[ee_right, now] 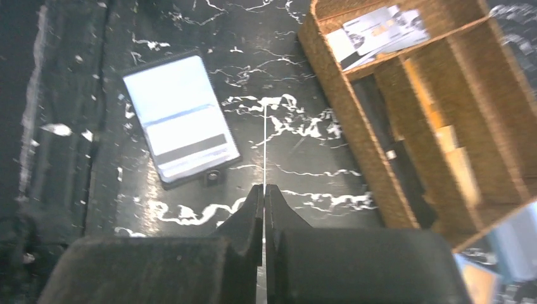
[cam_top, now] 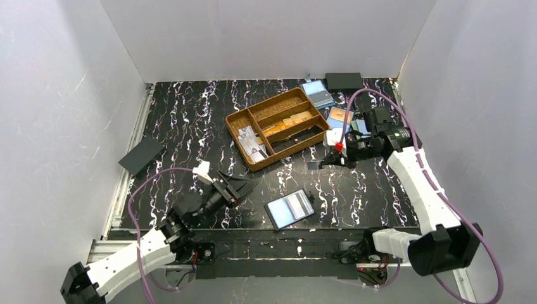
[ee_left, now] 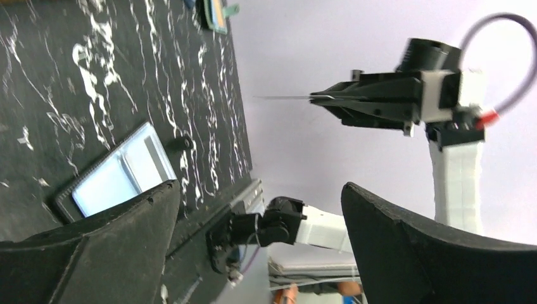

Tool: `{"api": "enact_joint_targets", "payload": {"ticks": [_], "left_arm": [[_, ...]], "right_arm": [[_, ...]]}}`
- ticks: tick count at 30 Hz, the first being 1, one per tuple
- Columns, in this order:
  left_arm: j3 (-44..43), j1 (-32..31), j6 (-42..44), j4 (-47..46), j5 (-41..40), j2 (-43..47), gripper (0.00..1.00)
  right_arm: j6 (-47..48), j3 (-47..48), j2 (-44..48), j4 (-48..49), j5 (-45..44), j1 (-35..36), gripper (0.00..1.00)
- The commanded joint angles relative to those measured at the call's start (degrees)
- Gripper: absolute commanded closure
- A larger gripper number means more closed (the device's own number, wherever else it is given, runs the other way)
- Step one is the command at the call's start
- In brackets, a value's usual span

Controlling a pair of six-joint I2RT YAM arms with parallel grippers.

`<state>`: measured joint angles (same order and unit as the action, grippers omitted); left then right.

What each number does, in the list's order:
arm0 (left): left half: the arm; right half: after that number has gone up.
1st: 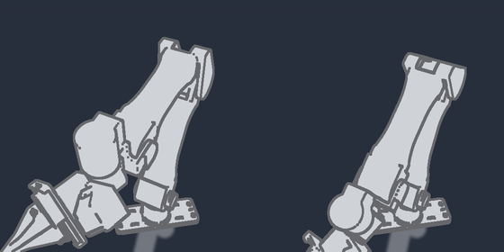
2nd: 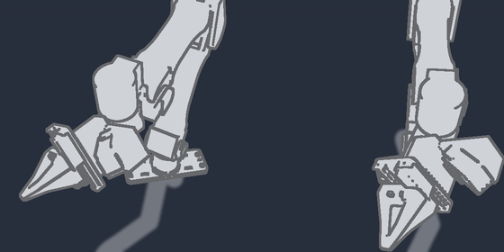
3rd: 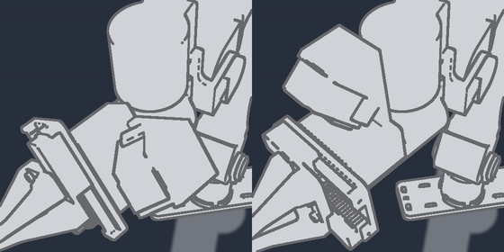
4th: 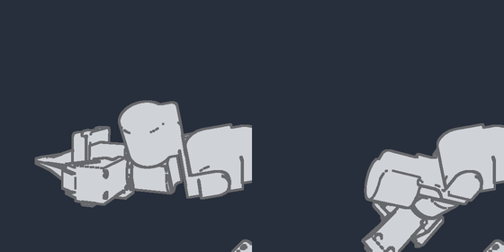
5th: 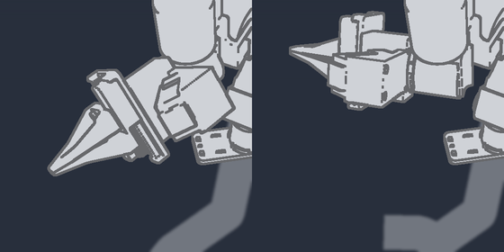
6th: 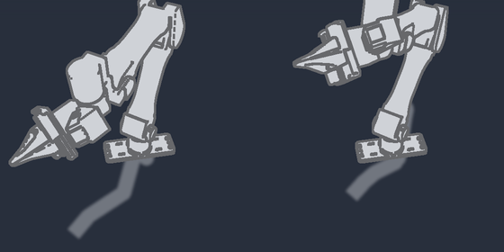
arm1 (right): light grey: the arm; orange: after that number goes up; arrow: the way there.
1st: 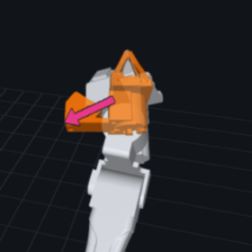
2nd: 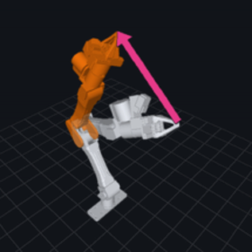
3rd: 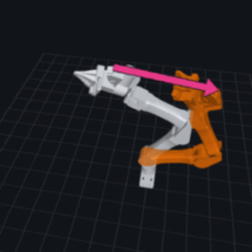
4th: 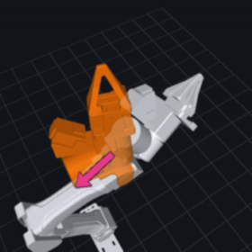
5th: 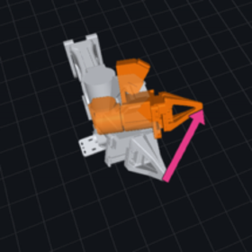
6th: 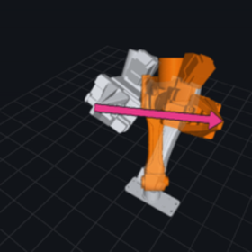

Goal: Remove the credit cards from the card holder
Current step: Remove the credit card from the card holder, then place the credit card in the storage box.

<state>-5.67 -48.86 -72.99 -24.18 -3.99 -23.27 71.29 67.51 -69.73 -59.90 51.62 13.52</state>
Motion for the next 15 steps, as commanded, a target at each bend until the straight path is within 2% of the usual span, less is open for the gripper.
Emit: {"api": "enact_joint_targets", "payload": {"ticks": [1, 5, 9, 15], "left_arm": [[-10.37, 0.08, -11.57, 0.82, 6.54, -11.5, 0.02], [-18.56, -0.42, -19.1, 0.86, 10.64, -24.09, 0.02], [-25.62, -3.0, -24.91, 0.8, 10.9, -34.55, 0.02], [-30.05, -5.54, -35.19, 0.62, 9.62, -43.38, 0.02]], "right_arm": [[13.97, 0.66, 4.94, 0.35, -0.72, 0.34, 0.99], [19.81, -1.58, 9.72, 3.69, -0.97, 0.92, 0.99], [22.84, -5.63, 14.15, 7.26, -0.33, 1.55, 0.99], [22.81, -14.39, 23.22, 18.79, 0.25, 2.58, 0.99]]}}
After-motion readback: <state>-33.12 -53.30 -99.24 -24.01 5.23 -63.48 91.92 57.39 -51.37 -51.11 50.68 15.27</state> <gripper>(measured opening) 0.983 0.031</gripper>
